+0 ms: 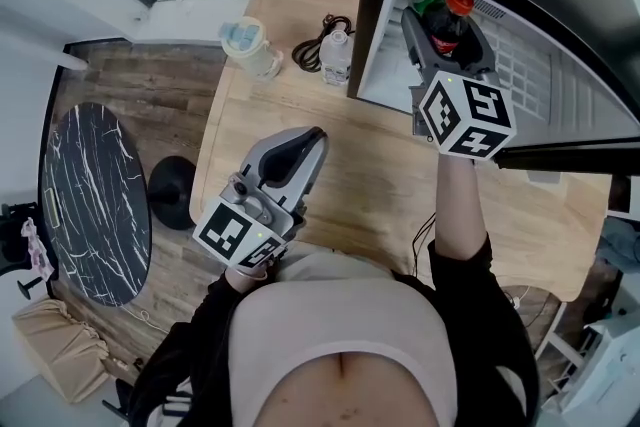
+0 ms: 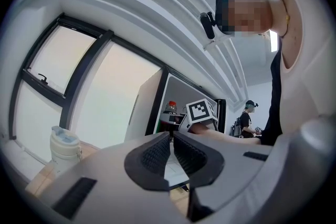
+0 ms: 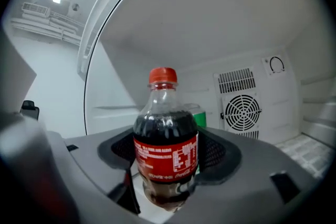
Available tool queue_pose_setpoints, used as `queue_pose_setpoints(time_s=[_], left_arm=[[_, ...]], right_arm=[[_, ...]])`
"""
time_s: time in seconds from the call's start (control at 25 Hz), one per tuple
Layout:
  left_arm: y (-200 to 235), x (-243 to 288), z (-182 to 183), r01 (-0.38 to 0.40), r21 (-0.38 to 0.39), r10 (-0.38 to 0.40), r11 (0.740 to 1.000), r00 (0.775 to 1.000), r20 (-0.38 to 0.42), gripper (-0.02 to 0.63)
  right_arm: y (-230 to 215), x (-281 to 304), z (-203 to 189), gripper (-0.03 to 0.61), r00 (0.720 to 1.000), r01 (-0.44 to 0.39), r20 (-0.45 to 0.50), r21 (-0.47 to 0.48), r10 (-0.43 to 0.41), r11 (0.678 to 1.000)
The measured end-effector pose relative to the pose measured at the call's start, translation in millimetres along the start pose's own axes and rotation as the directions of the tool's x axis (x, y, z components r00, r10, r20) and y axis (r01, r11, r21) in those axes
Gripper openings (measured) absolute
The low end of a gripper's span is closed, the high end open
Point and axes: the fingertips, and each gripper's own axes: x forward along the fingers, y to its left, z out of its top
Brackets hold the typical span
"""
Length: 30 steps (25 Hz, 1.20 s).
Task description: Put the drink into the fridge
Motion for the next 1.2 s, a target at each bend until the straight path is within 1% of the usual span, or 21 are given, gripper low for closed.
queue_pose_setpoints(time_s=[0.2, 0.32, 0.4, 0.56, 0.72, 0.84, 1.2], left_arm=[[-1, 1, 0, 0.005, 0.000, -0.005, 1.000, 1.000, -0.001, 0.026], [-1, 0, 0, 0.005, 0.000, -0.005, 1.000, 1.000, -0.002, 0.026], [0, -1, -1, 0.005, 0.000, -0.005, 1.000, 1.000, -0.003, 0.028], [0, 0, -1, 0.009, 0.000, -0.009, 1.000, 1.000, -0.008, 0.026], [0, 1, -1, 0.012, 0.002, -0.012, 1.000, 1.000, -0.007, 0.027], [1, 2, 0, 0.013, 0.005, -0.013, 1.000, 1.000, -0.006, 0.028], [-5, 4, 1, 0.026, 0.013, -0.026, 1.000, 1.000, -0.004, 0.026]], right_arm=[[-1, 1, 0, 0.325, 0.999, 0.028, 0.031, -0.033, -0.027, 0.999], [0, 0, 1, 0.325, 0.998, 0.043, 0.042, -0.086, -0.039, 0.995], [1, -1, 2, 0.325, 0.998, 0.045, 0.044, -0.101, -0.040, 0.994], [1, -2, 3, 0.327, 0.997, 0.061, 0.053, -0.106, -0.056, 0.993], [0, -7, 9, 0.336, 0.992, 0.090, 0.095, -0.114, -0.080, 0.989], [1, -11, 13, 0.339, 0.991, 0.088, 0.113, -0.108, -0.076, 0.990], [10, -24, 7, 0.342, 0.991, 0.078, 0.116, -0.088, -0.068, 0.993]])
